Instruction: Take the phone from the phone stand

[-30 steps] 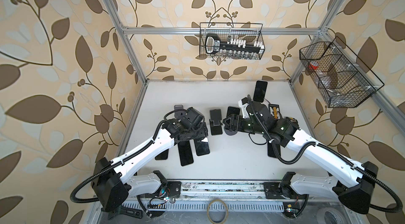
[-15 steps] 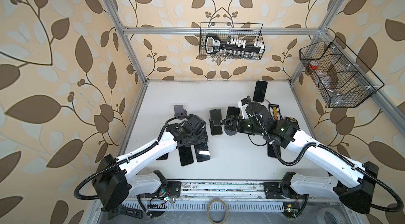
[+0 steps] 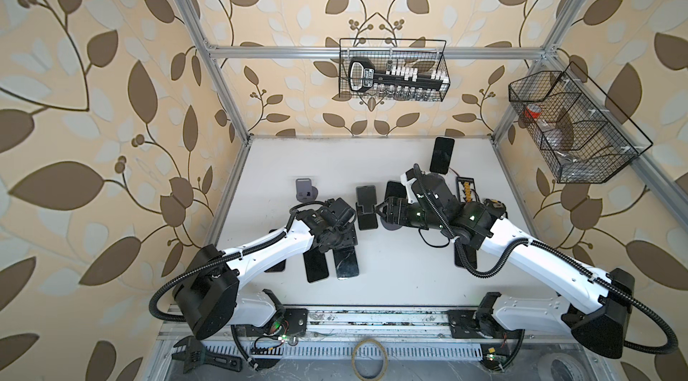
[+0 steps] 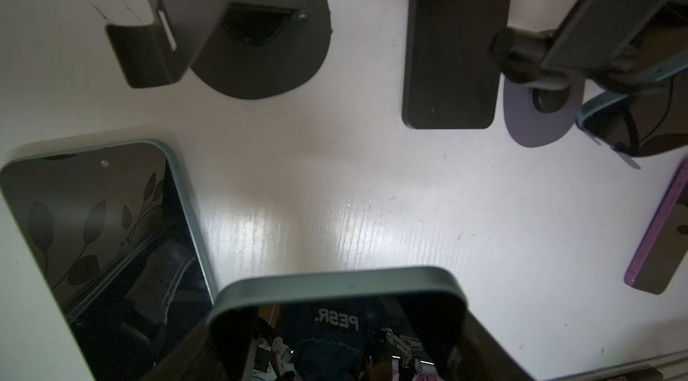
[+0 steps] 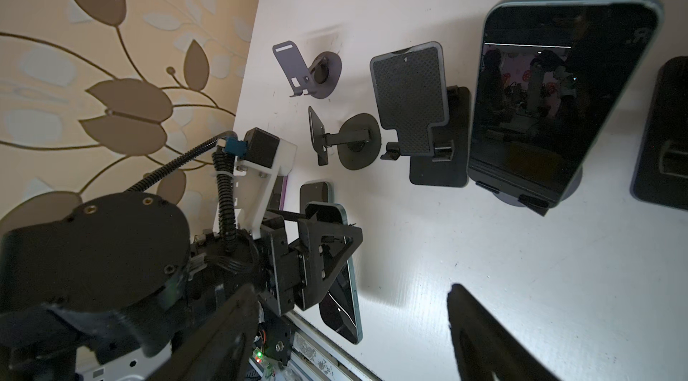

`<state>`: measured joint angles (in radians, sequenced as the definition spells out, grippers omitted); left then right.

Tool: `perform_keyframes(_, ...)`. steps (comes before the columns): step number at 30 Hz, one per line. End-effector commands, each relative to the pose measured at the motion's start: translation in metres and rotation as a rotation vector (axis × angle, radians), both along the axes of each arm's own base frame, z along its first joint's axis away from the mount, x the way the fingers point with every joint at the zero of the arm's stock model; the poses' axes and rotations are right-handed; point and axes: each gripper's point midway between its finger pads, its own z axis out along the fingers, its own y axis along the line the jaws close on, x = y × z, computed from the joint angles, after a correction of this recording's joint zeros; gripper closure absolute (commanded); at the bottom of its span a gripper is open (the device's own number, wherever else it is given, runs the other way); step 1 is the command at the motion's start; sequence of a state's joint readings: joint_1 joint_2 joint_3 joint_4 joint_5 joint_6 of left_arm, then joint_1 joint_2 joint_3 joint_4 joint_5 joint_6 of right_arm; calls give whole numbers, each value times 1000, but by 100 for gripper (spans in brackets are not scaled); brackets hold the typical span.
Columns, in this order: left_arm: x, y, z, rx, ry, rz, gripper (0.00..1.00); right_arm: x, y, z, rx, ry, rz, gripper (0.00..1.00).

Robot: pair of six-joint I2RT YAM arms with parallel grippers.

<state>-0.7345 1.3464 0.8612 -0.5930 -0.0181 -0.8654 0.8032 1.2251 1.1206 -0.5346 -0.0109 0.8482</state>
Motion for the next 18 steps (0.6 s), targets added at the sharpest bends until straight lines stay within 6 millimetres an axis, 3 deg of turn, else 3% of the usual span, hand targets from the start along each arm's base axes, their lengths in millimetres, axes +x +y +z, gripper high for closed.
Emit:
perform_keyframes(1, 1, -9, -2, -16, 0, -20, 50, 0, 2, 5, -10, -19, 19, 19)
perform_keyframes(18, 2, -15, -38, 75, 76, -85, 48, 6, 4, 5, -41, -49, 36, 19)
